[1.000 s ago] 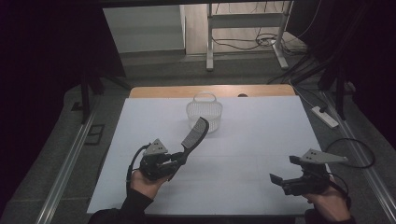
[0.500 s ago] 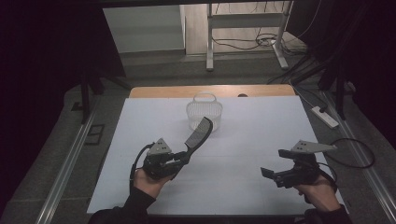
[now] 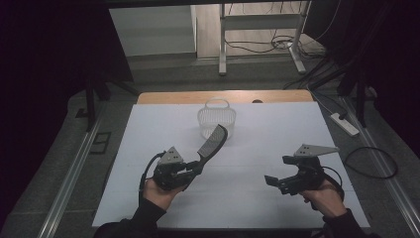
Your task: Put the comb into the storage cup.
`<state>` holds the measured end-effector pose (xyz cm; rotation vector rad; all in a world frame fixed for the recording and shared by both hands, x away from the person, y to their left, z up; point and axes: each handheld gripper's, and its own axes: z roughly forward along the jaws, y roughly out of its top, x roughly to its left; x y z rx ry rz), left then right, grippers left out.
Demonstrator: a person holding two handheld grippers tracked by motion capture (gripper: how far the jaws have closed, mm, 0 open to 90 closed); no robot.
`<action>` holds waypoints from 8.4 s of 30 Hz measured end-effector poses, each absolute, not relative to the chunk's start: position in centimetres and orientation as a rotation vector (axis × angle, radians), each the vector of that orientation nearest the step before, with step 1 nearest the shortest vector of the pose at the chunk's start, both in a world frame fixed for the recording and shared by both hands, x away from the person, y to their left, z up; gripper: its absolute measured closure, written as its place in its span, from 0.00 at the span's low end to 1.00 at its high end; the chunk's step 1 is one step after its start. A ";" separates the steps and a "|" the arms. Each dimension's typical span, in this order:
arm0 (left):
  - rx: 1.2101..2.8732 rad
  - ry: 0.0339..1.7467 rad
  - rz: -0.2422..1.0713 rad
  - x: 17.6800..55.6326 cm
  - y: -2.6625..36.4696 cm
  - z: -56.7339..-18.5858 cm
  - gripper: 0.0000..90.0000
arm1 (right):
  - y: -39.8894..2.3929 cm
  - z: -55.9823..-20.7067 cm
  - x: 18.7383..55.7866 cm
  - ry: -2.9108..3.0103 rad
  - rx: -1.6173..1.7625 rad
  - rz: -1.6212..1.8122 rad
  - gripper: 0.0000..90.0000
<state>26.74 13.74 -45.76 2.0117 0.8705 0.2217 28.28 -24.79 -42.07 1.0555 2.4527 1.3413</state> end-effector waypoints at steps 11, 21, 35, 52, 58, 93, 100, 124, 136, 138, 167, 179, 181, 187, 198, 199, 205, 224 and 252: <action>2.018 0.854 0.229 27.0 13.3 -45.8 0.80 | -23.2 -41.8 29.6 2.482 1.065 1.401 0.00; 2.030 0.838 0.237 27.3 12.8 -45.9 0.80 | -21.7 -41.8 30.7 2.531 1.050 1.420 0.00; 2.037 0.816 0.253 27.4 12.2 -45.9 0.80 | -19.6 -41.6 32.4 2.565 1.091 1.462 0.00; 2.035 0.808 0.260 27.7 11.7 -46.0 0.80 | -17.6 -41.5 34.5 2.620 1.155 1.516 0.00; 2.035 0.801 0.262 27.7 11.4 -46.0 0.80 | -16.8 -41.2 35.0 2.624 1.159 1.490 0.00; 2.020 0.794 0.293 27.6 11.3 -45.9 0.80 | -12.4 -40.5 37.4 2.667 1.217 1.418 0.08; 2.018 0.816 0.317 27.6 11.3 -45.9 0.80 | -13.1 -40.4 37.8 2.653 1.284 1.534 0.50; 2.028 0.833 0.332 28.0 11.6 -46.2 0.69 | -14.0 -40.7 37.8 2.639 1.339 1.827 0.93; 2.003 0.904 0.244 28.2 12.7 -46.6 0.28 | -14.3 -40.1 37.6 2.590 1.299 1.811 0.93; 1.998 0.913 0.215 28.2 12.9 -46.7 0.22 | -14.4 -40.0 37.6 2.582 1.296 1.810 0.93; 2.021 0.988 0.215 25.7 18.1 -46.9 0.00 | -14.9 -38.3 38.2 2.493 1.258 1.801 0.93; 1.976 1.033 0.220 24.1 20.5 -47.0 0.00 | -14.9 -38.0 38.8 2.481 1.274 1.799 0.93; 1.976 1.039 0.227 23.9 20.8 -47.2 0.00 | -14.9 -37.9 38.8 2.475 1.282 1.805 0.93; 1.968 1.049 0.204 23.5 21.5 -47.5 0.00 | -15.0 -37.8 39.0 2.449 1.297 1.813 0.93; 1.964 1.059 0.213 22.5 22.5 -47.7 0.00 | -14.9 -37.4 39.9 2.416 1.323 1.801 0.93; 1.963 1.061 0.212 22.4 22.5 -47.7 0.00 | -14.9 -37.4 40.0 2.412 1.327 1.800 0.93; 1.961 1.087 0.231 21.8 23.0 -47.7 0.00 | -14.9 -37.1 40.5 2.397 1.347 1.785 0.93; 1.955 1.143 0.281 20.7 23.9 -47.5 0.00 | -14.6 -36.0 42.2 2.348 1.388 1.783 0.93; 1.973 1.161 0.295 20.8 24.0 -47.5 0.00 | -14.7 -34.5 45.1 2.243 1.477 1.785 0.93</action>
